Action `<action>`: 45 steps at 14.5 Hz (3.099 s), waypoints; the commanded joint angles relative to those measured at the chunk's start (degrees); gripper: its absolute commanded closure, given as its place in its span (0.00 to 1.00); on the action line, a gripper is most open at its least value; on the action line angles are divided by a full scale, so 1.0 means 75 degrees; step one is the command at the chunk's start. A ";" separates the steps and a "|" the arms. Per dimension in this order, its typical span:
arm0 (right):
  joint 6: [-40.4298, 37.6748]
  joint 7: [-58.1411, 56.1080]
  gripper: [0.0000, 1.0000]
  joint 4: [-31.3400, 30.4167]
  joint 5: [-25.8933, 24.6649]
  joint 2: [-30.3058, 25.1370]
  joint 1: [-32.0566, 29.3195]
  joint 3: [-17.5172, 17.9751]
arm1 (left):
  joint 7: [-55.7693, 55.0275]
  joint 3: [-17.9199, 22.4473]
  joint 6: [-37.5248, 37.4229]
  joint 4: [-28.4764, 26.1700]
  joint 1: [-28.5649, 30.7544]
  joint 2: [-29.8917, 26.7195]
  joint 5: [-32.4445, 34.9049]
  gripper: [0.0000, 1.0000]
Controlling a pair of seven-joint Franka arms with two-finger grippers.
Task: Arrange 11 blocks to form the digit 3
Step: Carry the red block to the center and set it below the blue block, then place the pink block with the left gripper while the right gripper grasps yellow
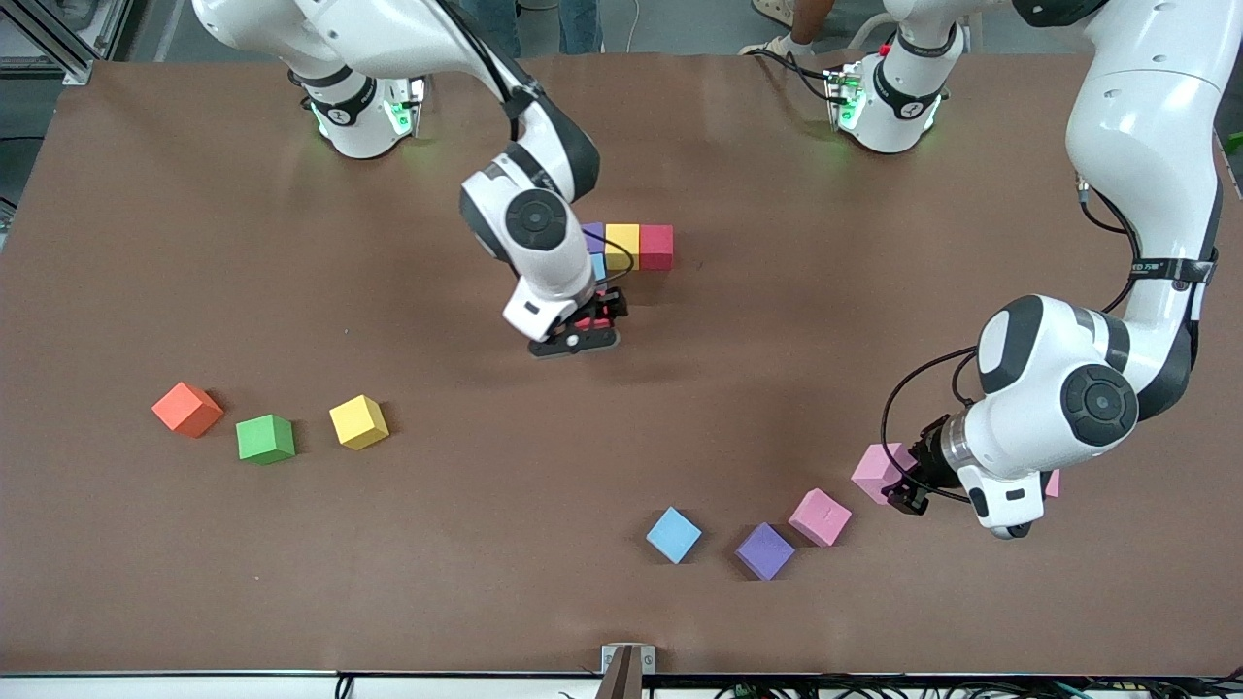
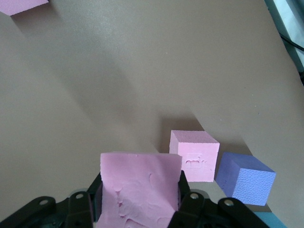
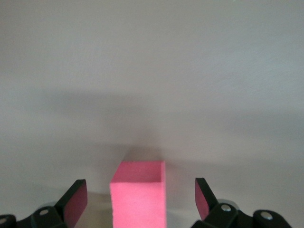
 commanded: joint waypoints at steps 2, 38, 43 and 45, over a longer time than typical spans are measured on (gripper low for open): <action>-0.1118 0.0184 0.00 0.0512 0.0000 -0.0292 -0.1483 -0.0182 | -0.0712 -0.0009 -0.0026 -0.0097 -0.0154 -0.0119 0.0004 0.83; -0.0217 -0.7690 0.00 -0.0155 -0.0083 0.0857 -0.3876 -0.0605 | -1.2763 0.1304 -0.1210 -0.0074 -0.7022 0.1006 0.1551 0.83; -0.0205 -0.7690 0.00 -0.0191 -0.0083 0.0950 -0.3865 -0.0605 | -1.3103 0.1315 -0.1022 -0.0074 -0.7022 0.1077 0.1563 0.83; -0.0182 -0.7690 0.00 -0.0179 -0.0071 0.0997 -0.3865 -0.0605 | -1.3313 0.1315 -0.0999 -0.0063 -0.7022 0.1147 0.1563 0.83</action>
